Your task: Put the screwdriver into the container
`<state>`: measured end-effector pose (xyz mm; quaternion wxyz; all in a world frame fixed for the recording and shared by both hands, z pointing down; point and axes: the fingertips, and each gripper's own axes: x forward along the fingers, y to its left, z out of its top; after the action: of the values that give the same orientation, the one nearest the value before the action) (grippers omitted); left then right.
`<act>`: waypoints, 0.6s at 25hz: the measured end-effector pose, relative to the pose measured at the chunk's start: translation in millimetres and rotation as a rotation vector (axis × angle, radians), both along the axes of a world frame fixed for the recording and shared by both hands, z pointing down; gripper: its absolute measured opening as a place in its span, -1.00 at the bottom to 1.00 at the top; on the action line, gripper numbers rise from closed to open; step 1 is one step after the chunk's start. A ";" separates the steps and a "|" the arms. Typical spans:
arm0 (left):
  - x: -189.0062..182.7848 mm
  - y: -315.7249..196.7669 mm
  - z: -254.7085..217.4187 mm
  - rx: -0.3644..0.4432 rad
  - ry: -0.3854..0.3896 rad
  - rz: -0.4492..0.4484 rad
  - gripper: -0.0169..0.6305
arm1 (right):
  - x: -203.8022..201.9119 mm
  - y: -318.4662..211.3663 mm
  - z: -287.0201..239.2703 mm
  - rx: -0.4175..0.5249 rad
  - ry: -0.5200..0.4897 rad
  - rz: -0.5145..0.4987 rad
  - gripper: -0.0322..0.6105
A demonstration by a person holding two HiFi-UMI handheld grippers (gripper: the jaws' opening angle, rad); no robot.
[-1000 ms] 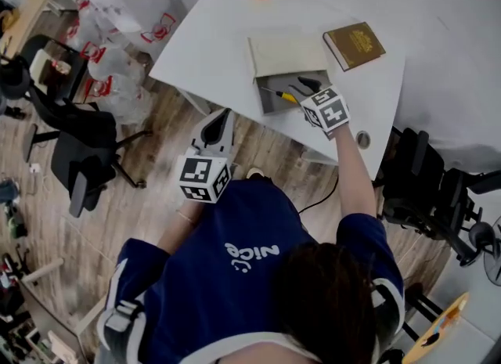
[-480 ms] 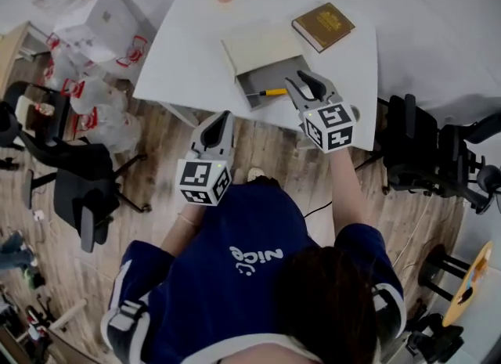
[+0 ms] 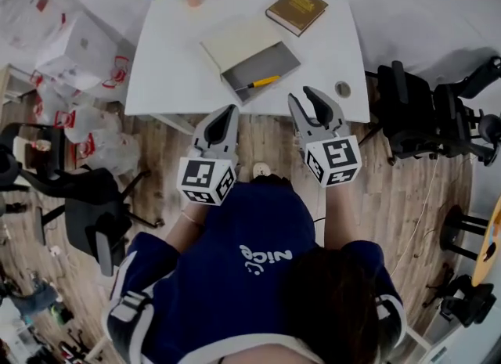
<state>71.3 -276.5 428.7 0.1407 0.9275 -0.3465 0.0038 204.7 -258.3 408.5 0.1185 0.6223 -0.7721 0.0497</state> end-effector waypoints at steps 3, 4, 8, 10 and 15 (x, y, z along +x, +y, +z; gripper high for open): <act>3.5 7.6 -3.1 0.011 0.000 0.044 -0.90 | -0.7 25.3 5.5 0.004 -0.043 0.073 -0.43; 5.5 9.8 -3.1 0.012 0.001 0.056 -0.90 | -0.5 33.0 8.0 0.003 -0.057 0.094 -0.43; 17.7 17.7 -2.9 0.011 0.007 0.092 -0.90 | 3.5 58.7 21.6 -0.016 -0.118 0.167 -0.44; 24.2 22.0 -3.9 0.014 0.012 0.107 -0.90 | 7.5 67.2 28.1 -0.032 -0.134 0.184 -0.44; 28.4 27.6 -8.4 0.025 0.021 0.114 -0.90 | 13.9 75.8 22.0 -0.017 -0.103 0.187 -0.52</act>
<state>99.7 -248.9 420.2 0.1325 0.9473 -0.2915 -0.0022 218.6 -182.5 430.5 0.0787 0.6871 -0.7155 0.0992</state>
